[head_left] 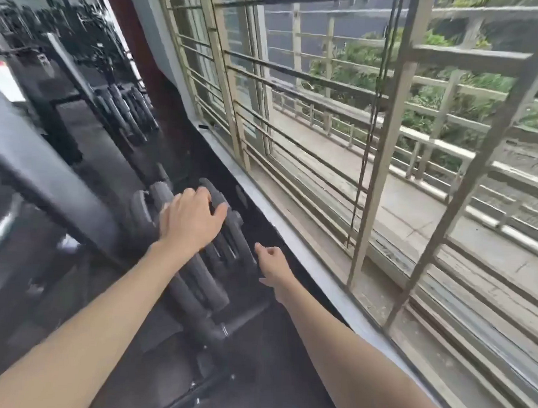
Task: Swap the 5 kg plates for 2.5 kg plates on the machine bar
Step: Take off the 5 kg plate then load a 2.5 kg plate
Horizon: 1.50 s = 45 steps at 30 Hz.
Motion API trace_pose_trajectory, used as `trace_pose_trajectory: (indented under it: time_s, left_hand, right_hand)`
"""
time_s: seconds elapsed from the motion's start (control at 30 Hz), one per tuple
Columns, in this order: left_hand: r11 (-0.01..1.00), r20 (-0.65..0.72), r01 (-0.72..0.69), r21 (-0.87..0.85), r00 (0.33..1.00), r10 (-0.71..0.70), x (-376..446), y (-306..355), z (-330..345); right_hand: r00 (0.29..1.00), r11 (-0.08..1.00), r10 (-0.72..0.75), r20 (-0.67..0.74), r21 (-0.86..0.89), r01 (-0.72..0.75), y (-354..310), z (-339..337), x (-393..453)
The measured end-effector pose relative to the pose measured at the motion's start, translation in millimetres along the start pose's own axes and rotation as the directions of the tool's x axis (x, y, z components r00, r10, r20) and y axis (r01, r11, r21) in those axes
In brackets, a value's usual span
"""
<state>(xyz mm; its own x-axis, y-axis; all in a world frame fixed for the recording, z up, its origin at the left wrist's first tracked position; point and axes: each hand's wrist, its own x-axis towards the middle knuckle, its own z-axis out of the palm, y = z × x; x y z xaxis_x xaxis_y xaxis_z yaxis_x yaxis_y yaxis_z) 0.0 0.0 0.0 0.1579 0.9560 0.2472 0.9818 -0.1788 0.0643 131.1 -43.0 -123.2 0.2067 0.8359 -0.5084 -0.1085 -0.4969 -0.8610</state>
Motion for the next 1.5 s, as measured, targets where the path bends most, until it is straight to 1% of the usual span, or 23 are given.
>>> trace_pose_trajectory:
  time_s: [0.03,0.1,0.2,0.27,0.33,0.4,0.47,0.57,0.7,0.77,0.83,0.87,0.93,1.03,1.13,1.23,1.33,1.5]
  left_hand:
    - [0.999,0.019,0.033,0.026,0.999,-0.034,8.0,2.7,4.3]
    - [0.994,0.041,0.086,0.064,0.995,-0.088,23.3,7.8,16.4]
    - [0.987,0.064,0.160,0.036,0.985,-0.162,37.8,16.0,26.7]
    - [0.978,0.058,0.207,0.008,0.977,-0.207,47.0,17.9,31.5]
    - [0.967,0.088,0.254,-0.022,0.964,-0.251,56.1,18.0,35.4]
    - [0.951,0.129,0.302,-0.069,0.948,-0.292,64.8,18.1,38.1]
    - [0.933,0.166,0.347,-0.091,0.929,-0.330,73.0,18.2,39.9]
    - [0.923,0.181,0.378,-0.078,0.915,-0.359,78.2,23.2,39.3]
    - [0.919,0.169,0.391,-0.044,0.910,-0.379,90.2,25.1,40.9]
    - [0.916,0.171,0.398,-0.038,0.906,-0.387,95.1,25.3,42.8]
    - [0.908,0.165,0.416,-0.045,0.900,-0.404,97.8,28.7,43.2]
    - [0.905,0.165,0.421,-0.067,0.899,-0.406,96.8,29.7,42.3]
    - [0.890,0.146,0.434,-0.139,0.898,-0.415,92.7,30.3,40.6]
    - [0.870,0.168,0.442,-0.218,0.895,-0.413,86.0,33.0,37.8]
    - [0.871,0.189,0.374,-0.320,0.926,-0.328,79.8,42.1,42.3]
    - [0.850,0.237,0.309,-0.427,0.945,-0.224,75.3,56.8,47.1]
    - [0.844,0.230,0.221,-0.489,0.966,-0.119,66.5,64.9,43.8]
    - [0.801,0.154,0.128,-0.584,0.987,-0.046,51.6,47.7,23.2]
  right_hand:
    - [0.998,0.997,0.048,0.050,0.065,-0.051,-4.6,1.9,7.0]
    - [0.978,0.977,0.156,0.142,0.124,-0.174,-14.1,5.9,20.0]
    - [0.946,0.940,0.261,0.194,0.172,-0.295,-22.8,18.2,39.9]
    - [0.921,0.900,0.314,0.230,0.238,-0.366,-31.6,21.9,41.8]
    - [0.895,0.852,0.371,0.248,0.293,-0.434,-34.5,19.2,45.2]
    - [0.864,0.812,0.430,0.261,0.306,-0.497,-35.6,15.1,51.0]
    - [0.826,0.748,0.509,0.240,0.351,-0.563,-34.2,11.8,60.2]
    - [0.767,0.665,0.596,0.238,0.389,-0.637,-30.9,8.7,77.9]
    - [0.723,0.623,0.642,0.255,0.375,-0.686,-25.7,6.1,90.1]
    - [0.726,0.630,0.634,0.267,0.366,-0.685,-24.2,4.8,94.8]
    - [0.734,0.613,0.601,0.318,0.407,-0.678,-25.2,4.1,94.8]
    - [0.740,0.623,0.597,0.309,0.401,-0.671,-26.8,2.1,90.4]
    - [0.785,0.669,0.540,0.303,0.412,-0.619,-33.8,-3.2,90.7]
    - [0.850,0.714,0.492,0.189,0.471,-0.518,-31.6,-17.1,100.6]
    - [0.909,0.765,0.405,0.102,0.506,-0.398,-26.5,-37.0,117.2]
    - [0.937,0.778,0.347,0.041,0.546,-0.312,-15.8,-56.7,126.5]
    - [0.959,0.790,0.285,-0.004,0.568,-0.232,-2.8,-66.5,138.8]
    - [0.967,0.783,0.246,0.072,0.573,-0.242,-15.5,-61.2,126.4]
